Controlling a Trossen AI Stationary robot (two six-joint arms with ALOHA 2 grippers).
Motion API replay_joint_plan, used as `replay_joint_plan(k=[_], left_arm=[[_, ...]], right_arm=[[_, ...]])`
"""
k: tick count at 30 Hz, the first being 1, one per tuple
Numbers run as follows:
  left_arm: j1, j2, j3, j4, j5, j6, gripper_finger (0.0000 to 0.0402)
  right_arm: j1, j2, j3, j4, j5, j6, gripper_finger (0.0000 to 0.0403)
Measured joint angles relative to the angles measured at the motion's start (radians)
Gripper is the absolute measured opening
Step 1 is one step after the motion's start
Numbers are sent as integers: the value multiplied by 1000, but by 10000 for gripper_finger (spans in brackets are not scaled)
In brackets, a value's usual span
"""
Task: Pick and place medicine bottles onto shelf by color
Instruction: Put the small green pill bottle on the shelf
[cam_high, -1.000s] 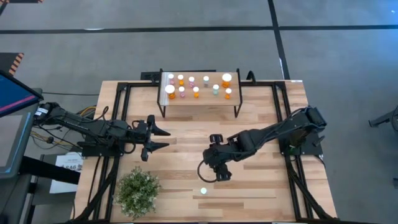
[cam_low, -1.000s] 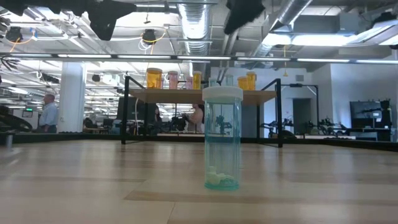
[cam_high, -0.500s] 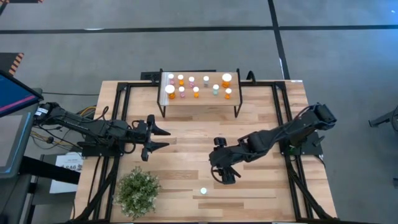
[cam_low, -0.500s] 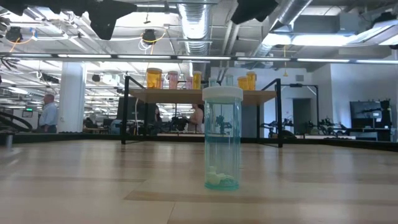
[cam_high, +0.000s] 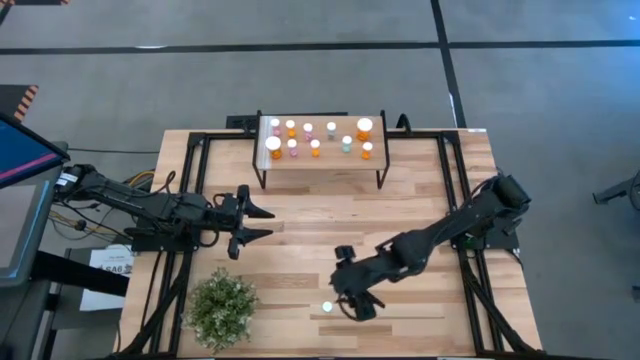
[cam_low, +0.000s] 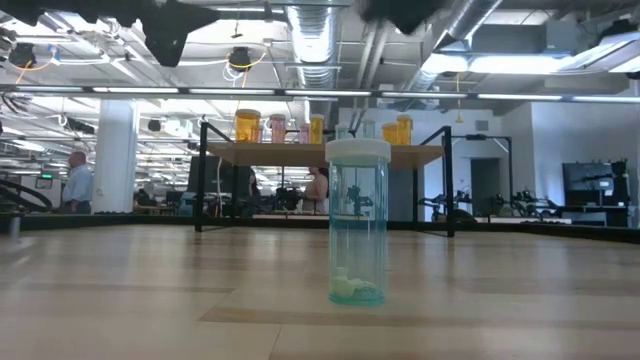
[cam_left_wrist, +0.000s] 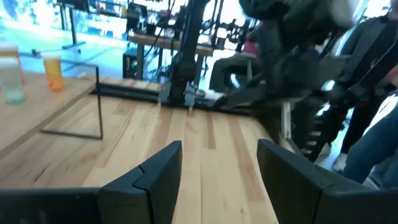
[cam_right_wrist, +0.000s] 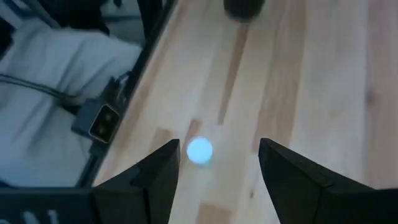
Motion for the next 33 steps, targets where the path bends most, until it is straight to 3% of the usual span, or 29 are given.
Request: replay_joint_plan(k=[20,33], left_arm=[[-1,0,1,6,6,14,196],[-1,0,1,8,6,8,196]], right_arm=[[29,207,16,164,-36,33,242],[32,222,13,177,-35,58,242]])
